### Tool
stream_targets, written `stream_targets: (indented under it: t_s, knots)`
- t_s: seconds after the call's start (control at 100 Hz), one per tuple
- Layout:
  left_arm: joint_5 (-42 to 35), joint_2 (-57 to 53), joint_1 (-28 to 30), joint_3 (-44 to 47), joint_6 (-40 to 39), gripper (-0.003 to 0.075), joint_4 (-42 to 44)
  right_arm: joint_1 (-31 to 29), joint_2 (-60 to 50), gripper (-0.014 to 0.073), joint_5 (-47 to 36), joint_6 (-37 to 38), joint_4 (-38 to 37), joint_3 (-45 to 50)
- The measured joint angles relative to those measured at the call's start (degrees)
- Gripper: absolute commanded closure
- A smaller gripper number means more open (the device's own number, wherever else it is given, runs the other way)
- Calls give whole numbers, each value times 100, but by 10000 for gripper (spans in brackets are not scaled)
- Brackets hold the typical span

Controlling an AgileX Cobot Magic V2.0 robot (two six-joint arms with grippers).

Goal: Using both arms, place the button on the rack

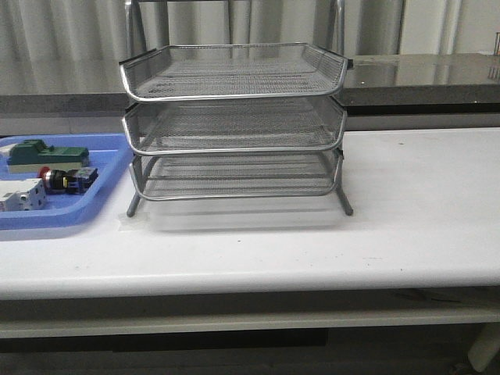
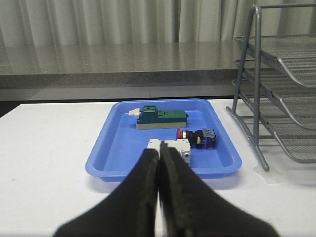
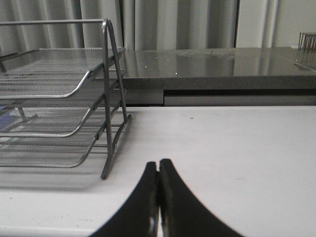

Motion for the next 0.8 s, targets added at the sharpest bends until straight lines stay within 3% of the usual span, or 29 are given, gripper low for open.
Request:
stream_targets:
  t_s: [0.15,0.4,0.62,0.8]
  knots:
    - [0,0,0,0,0,716,0,0,0,657,377,0,454,-374]
    - [0,0,0,0,0,716,-10,0,174,657,1724,0,728,-1526]
    - [0,0,0,0,0,716,-10,0,1506,657,2939,0,923,-2610]
    - [0,0,0,0,0,716,-10,0,2797,657,3364,0,1233,-3381]
